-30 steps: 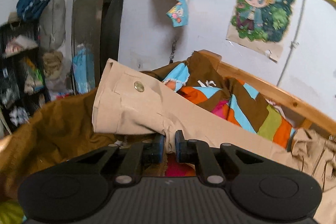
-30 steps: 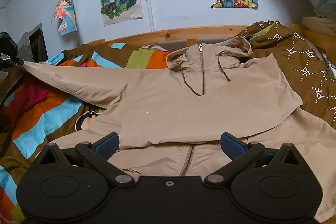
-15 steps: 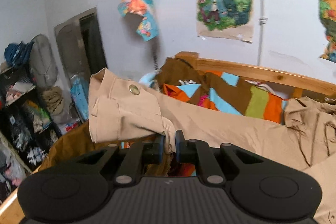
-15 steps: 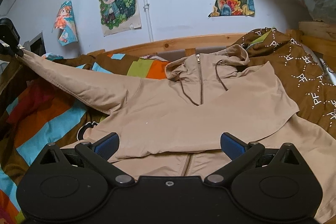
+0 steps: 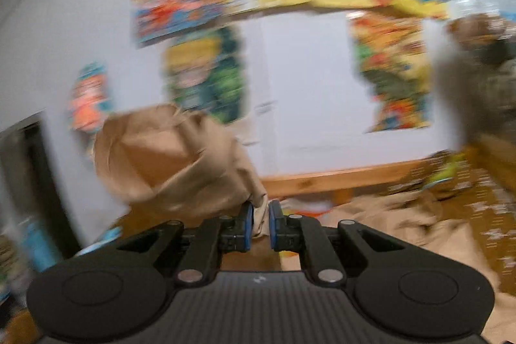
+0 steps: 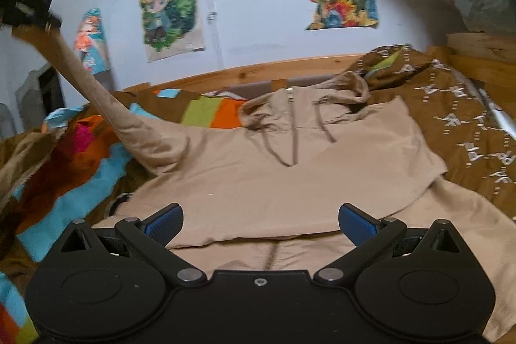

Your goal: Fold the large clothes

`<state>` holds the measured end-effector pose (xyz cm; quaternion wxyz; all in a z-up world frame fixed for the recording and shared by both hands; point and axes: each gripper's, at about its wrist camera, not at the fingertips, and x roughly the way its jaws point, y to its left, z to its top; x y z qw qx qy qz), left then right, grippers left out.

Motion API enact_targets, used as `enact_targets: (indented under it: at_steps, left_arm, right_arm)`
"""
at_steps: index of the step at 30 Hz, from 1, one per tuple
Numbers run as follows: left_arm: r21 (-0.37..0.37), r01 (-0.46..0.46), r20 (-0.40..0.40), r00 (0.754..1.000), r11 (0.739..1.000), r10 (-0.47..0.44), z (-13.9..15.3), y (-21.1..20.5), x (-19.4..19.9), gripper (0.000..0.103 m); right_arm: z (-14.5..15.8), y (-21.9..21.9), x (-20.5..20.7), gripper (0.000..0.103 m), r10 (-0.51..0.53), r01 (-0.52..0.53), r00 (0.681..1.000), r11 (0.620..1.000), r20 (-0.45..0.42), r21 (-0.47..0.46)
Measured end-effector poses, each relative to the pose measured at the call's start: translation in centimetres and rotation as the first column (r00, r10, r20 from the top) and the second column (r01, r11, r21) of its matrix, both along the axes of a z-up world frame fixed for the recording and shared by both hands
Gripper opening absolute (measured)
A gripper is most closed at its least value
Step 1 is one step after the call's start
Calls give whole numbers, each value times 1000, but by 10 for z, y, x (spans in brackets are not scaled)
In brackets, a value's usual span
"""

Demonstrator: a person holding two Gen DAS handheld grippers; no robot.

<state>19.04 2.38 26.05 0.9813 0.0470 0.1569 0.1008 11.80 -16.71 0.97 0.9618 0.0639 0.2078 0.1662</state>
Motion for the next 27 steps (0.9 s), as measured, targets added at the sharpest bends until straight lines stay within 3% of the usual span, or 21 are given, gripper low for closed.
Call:
enact_targets:
  at_steps: [2,5,8,11,15,18,19,20,21,22,25,27]
  left_arm:
    - [9,119,-4,993,993,-119,-3,-24,13,11]
    - [33,290,-42,957,957,-288,-19,-66,31,11]
    - [18,426,-103,901,905,-422,-53,-101,51,11]
    - [-62,506,-170,844,860,-509,-101,-128,74,11]
    - [-177,542,-296,767,822,-569,-178,-150,103,11]
    - [-259,532,-355,724,806,-591,-216,-145,103,12]
    - [-285,532,-372,705,797,-604,-224,-137,99,19]
    - [-302,535,-384,689,789,-615,-229,-136,94,36]
    - [-314,534,-399,676,785,-620,-233,-128,88,47]
    - [-319,533,-403,672,783,-622,-234,-122,82,59]
    - [-354,534,-407,651,768,-641,-233,-93,61,61]
    - [-350,506,-423,666,788,-615,-232,-69,50,62]
  right_arm:
    - [-1,-10,4,102,-48,48,999,999,7,-5]
    - [-3,-30,9,102,-126,126,992,992,18,-6]
    - [-7,-51,15,102,-203,203,979,979,7,5]
    - [-13,-71,21,102,-271,271,963,963,2,10]
    - [-21,-93,26,102,-362,362,932,932,11,-19]
    - [-32,-107,33,102,-415,415,910,909,-13,-29]
    - [-36,-111,37,102,-426,426,904,904,-27,-30]
    - [-41,-114,39,102,-434,433,900,901,-43,-31]
    - [-45,-117,41,102,-438,437,897,899,-58,-32]
    - [-49,-118,43,102,-440,439,895,898,-68,-33]
    - [-55,-117,44,102,-430,430,898,903,-91,-21]
    - [-56,-112,44,102,-409,409,908,912,-94,-16]
